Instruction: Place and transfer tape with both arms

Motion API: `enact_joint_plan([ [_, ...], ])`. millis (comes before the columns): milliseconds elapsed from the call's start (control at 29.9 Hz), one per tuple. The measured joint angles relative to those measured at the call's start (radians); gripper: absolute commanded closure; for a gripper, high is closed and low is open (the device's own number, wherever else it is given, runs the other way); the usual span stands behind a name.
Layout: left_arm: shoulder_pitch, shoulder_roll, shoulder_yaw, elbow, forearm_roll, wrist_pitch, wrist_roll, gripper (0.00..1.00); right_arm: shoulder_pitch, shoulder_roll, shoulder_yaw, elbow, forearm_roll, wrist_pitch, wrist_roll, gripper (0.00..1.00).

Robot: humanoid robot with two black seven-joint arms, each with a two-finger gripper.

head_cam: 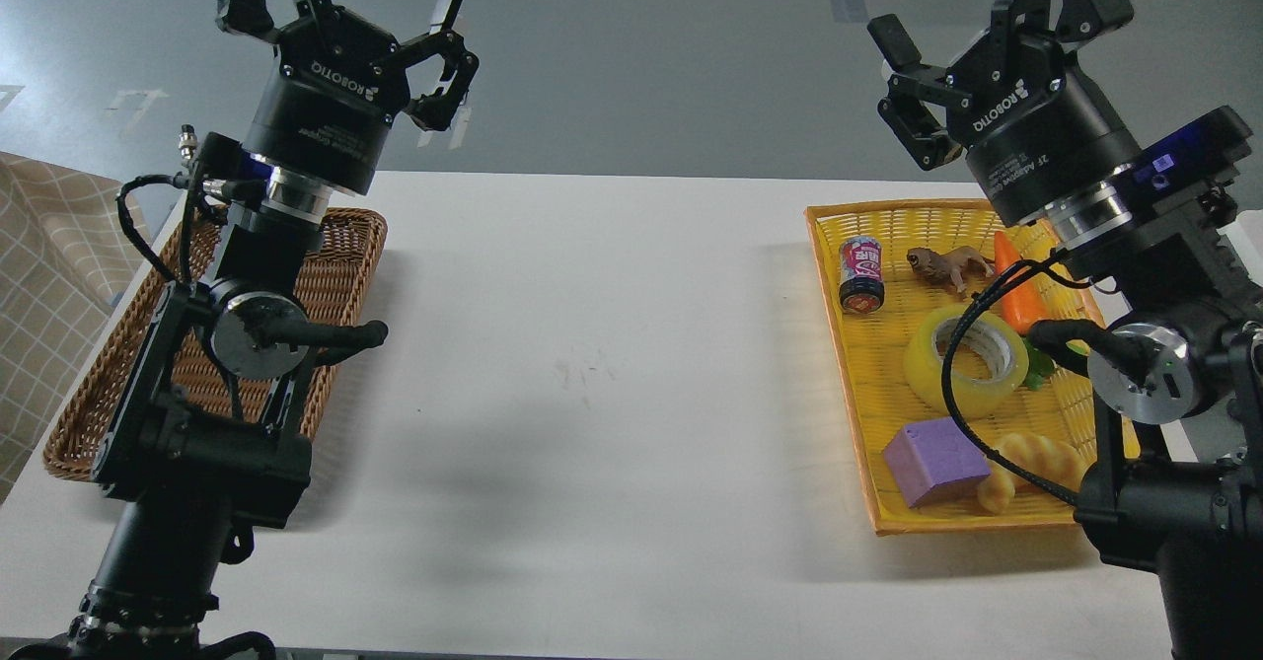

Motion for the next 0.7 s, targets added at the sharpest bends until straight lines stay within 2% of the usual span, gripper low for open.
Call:
enact_joint_plan([
  [67,0.003,0.0,0.001,-0.002,0.0,0.006,-0.023,0.02,0.0,0.0,0.0,0.0,0.0,-0.001,0.0,0.0],
  [167,0.008,-0.004,0.002,-0.003,0.0,0.011,-0.033,0.02,-0.001,0.0,0.001,0.0,0.0,-0.001,0.0,0.0],
  [702,0.015,0.011,0.008,-0.001,0.003,0.004,-0.032,0.02,0.001,0.0,-0.004,0.01,-0.001,0.007,0.0,0.02],
])
